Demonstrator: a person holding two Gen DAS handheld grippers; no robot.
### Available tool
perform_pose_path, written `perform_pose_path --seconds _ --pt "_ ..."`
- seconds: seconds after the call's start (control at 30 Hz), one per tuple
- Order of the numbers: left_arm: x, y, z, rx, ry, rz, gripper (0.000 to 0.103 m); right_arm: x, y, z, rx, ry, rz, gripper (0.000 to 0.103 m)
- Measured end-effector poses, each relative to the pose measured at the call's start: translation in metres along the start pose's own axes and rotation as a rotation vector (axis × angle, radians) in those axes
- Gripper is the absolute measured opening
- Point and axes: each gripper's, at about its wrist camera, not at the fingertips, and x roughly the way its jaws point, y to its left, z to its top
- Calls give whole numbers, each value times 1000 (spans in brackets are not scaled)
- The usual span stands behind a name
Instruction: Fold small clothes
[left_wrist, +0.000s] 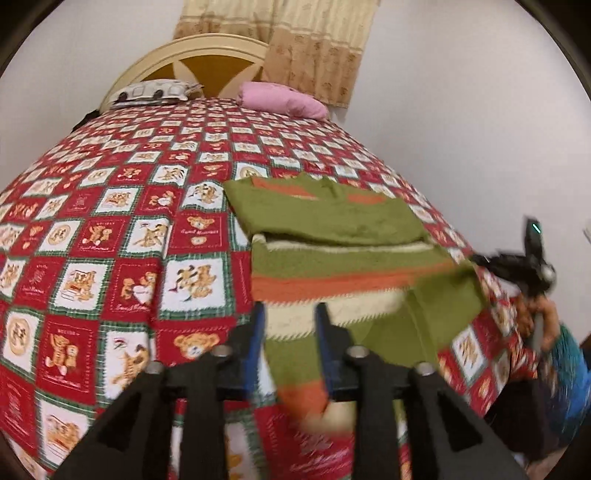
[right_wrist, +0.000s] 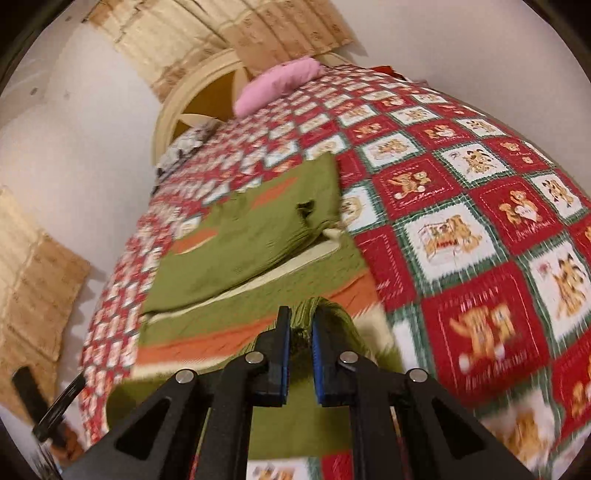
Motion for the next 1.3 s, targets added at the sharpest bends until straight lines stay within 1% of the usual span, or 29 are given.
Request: perform_pose_path --seconds 0.03,0.1,0.17,0.2,0.3,0.33,0.4,0.43,0.5,0.57,0.6,0.63,0.67,0.7,0.73,0.77,0.83,0.87,0.9,0.93,0.97,1.0,1.07,1.13,1.17,1.2,1.23,1.27,1.3 --pt "-1 1 -5 21 7 -8 48 8 -3 2 7 9 -9 9" --pt "-2 -2 -14 67 24 -39 63 27 -10 2 28 38 -25 9" --pt "0 -8 -20 108 41 -69 72 38 -12 -1 28 54 -38 9" --pt "3 -16 -23 146 49 -84 75 41 -13 -2 25 58 -43 10" --pt "14 -40 -24 242 52 -97 76 42 -13 -5 18 49 -49 10" --pt "21 -50 -23 267 56 -114 76 41 -13 -5 18 48 -49 10" --pt "36 -68 -23 313 87 -149 76 39 -13 -8 24 48 -49 10" --pt "47 -80 -25 357 100 -154 76 38 -13 -9 26 50 -49 10" --pt "62 -99 -31 447 101 -129 76 38 -12 -11 22 52 -52 10" --pt "79 -108 -34 499 118 -87 75 37 -10 -12 6 56 -60 10" --pt "89 -107 -33 488 142 -71 62 37 -8 -11 1 57 -61 11" --pt "95 -102 -30 454 159 -78 52 35 -7 -11 -3 57 -55 12" --pt "98 -95 -26 402 172 -103 37 32 -8 -10 -1 51 -41 12" --pt "96 -82 -19 311 166 -157 28 29 -7 -9 2 44 -21 14" --pt "94 -71 -14 237 161 -206 21 23 -8 -8 11 29 11 17" --pt "92 -60 -9 161 152 -237 8 15 -10 -7 24 3 43 20" --pt "93 -37 -3 20 117 -222 8 -1 -15 -7 46 -56 81 33" --pt "94 -23 -1 -54 109 -221 8 -10 -18 -8 57 -89 89 35" --pt "95 -14 -1 -107 107 -227 8 -15 -19 -9 64 -108 92 36" --pt "98 -3 -3 -174 109 -247 8 -20 -21 -11 70 -123 87 36" --pt "100 3 -5 -212 114 -263 8 -24 -23 -14 67 -128 72 36" --pt "103 3 -6 -218 121 -270 8 -26 -23 -16 60 -128 58 36" --pt "104 -5 -9 -181 130 -259 8 -28 -23 -23 26 -116 17 36" --pt "105 -13 -11 -160 132 -255 21 -27 -22 -31 -27 -98 -33 36" --pt "105 -13 -11 -169 134 -270 42 -27 -22 -34 -52 -92 -54 36" --pt "105 -13 -11 -180 132 -291 57 -27 -22 -37 -73 -87 -68 36" --pt "105 -9 -8 -192 120 -313 61 -27 -22 -39 -91 -81 -74 36" --pt "106 -10 -6 -191 114 -308 67 -27 -20 -40 -109 -75 -76 36" --pt "108 -12 -2 -181 108 -289 68 -27 -19 -41 -125 -73 -78 36"
